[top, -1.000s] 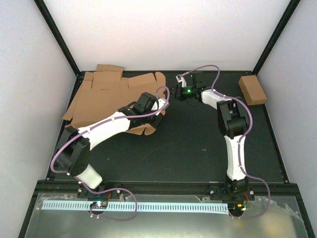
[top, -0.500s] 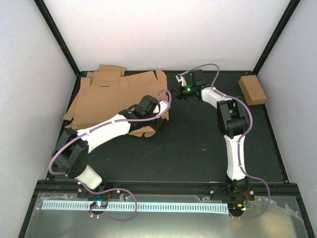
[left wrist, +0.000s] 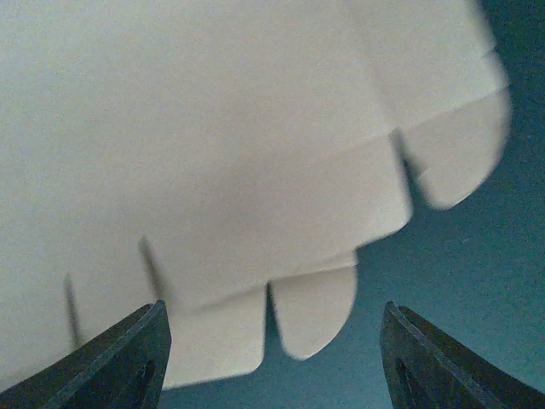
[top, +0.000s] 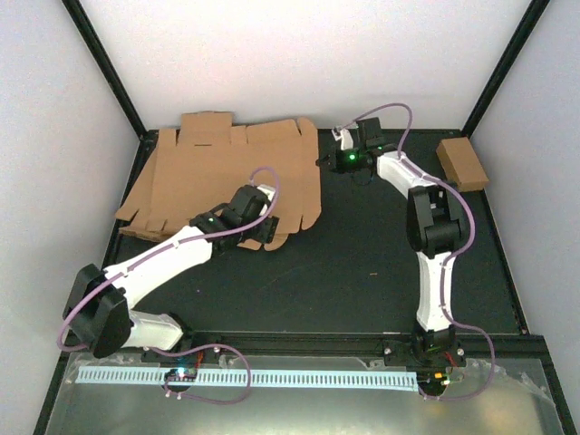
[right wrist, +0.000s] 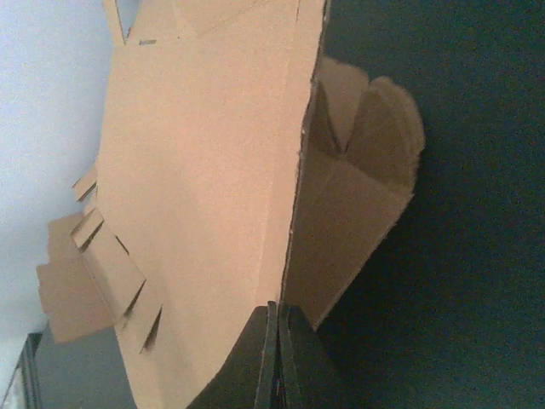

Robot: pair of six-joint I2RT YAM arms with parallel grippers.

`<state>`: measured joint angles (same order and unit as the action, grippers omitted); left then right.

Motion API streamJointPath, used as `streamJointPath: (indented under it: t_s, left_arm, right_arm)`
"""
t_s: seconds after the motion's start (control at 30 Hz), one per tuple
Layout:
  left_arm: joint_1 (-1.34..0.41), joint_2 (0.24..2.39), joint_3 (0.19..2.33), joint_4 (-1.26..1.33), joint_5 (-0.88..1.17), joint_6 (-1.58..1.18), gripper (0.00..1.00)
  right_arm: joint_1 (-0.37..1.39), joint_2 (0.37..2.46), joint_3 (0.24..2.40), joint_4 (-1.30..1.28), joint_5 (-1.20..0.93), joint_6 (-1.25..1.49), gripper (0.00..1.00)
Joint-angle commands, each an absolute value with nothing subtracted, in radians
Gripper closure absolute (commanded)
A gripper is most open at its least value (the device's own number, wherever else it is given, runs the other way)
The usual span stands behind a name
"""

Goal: Fold the paper box

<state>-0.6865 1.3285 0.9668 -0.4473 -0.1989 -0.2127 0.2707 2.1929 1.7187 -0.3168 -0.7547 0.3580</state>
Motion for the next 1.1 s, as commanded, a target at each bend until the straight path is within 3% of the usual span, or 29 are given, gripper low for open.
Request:
streamJointPath:
  t_s: [0.0, 0.23, 0.47, 0.83, 1.07]
  left_arm:
    - [-0.659, 1.261, 0.922, -0.508, -0.295, -0.317, 0.30]
    - [-0.633, 1.135, 0.872, -0.507, -0.297, -0.325, 0.28]
    - [-0.619, 1.136, 0.816, -0.480, -0.246, -0.336, 0.28]
    - [-0.614, 1.512, 0.945, -0.457, -0.038, -0.219, 0.31]
    - [-0.615, 1.667, 1.043, -0.466, -0.014, -0.147, 0.33]
  right_arm:
    - [0.248, 2.058, 1.744, -0.349, -0.653, 0.271, 0.99]
    - [0.220, 1.914, 1.707, -0.333, -0.553, 0.299, 0.99]
    - [0.129, 1.606, 1.467, -0.173, -0.471, 0.465, 0.99]
    - [0.110, 1.107, 1.151, -0.256, -0.005, 0.553, 0.99]
    - [0.110, 0.923, 0.995, -0.291, -0.031, 0.554, 0.99]
